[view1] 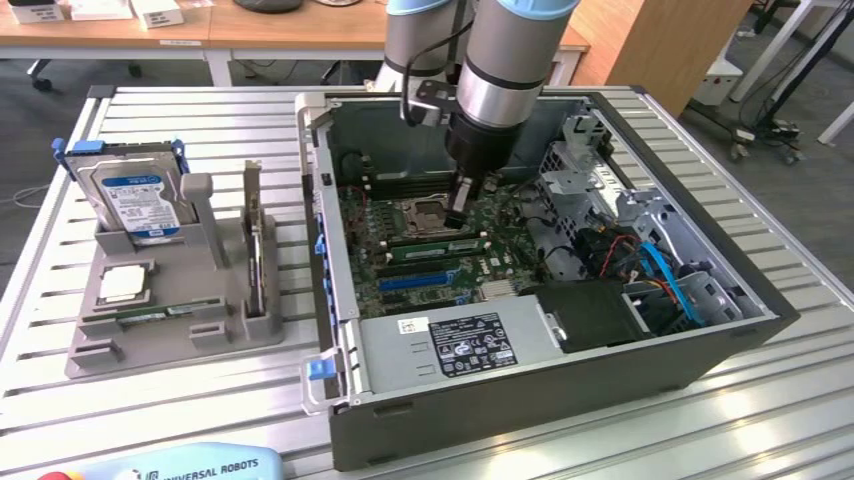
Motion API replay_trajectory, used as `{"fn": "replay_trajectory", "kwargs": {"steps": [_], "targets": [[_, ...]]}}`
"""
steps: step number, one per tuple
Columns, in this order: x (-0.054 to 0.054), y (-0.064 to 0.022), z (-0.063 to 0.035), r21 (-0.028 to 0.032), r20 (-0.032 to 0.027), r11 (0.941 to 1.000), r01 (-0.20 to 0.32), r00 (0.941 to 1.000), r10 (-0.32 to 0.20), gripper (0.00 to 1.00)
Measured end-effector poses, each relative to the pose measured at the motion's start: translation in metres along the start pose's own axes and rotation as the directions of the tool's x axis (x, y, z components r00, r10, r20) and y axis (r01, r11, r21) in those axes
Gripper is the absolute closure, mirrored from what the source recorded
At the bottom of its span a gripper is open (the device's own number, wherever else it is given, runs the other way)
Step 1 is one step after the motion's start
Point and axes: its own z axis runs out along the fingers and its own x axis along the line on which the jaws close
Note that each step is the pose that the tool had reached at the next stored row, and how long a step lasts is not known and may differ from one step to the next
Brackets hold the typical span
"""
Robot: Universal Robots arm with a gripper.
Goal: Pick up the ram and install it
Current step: 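Press down the ram until it locks into place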
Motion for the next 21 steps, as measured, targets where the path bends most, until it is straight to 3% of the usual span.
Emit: {"fn": "replay_trajectory", "kwargs": {"steps": [6,11,16,21], "targets": [[0.0000,0.0000,0.0001,0.0042,0.0046,0.9948,-0.102,0.9948,0.102,0.90],[0.0000,0.0000,0.0003,0.0075,0.0088,0.9819,-0.189,0.9820,0.189,0.90],[0.0000,0.0000,0.0004,0.0105,0.0134,0.9610,-0.276,0.9610,0.276,0.90],[0.0000,0.0000,0.0006,0.0130,0.0182,0.9324,-0.361,0.9324,0.361,0.90]]}}
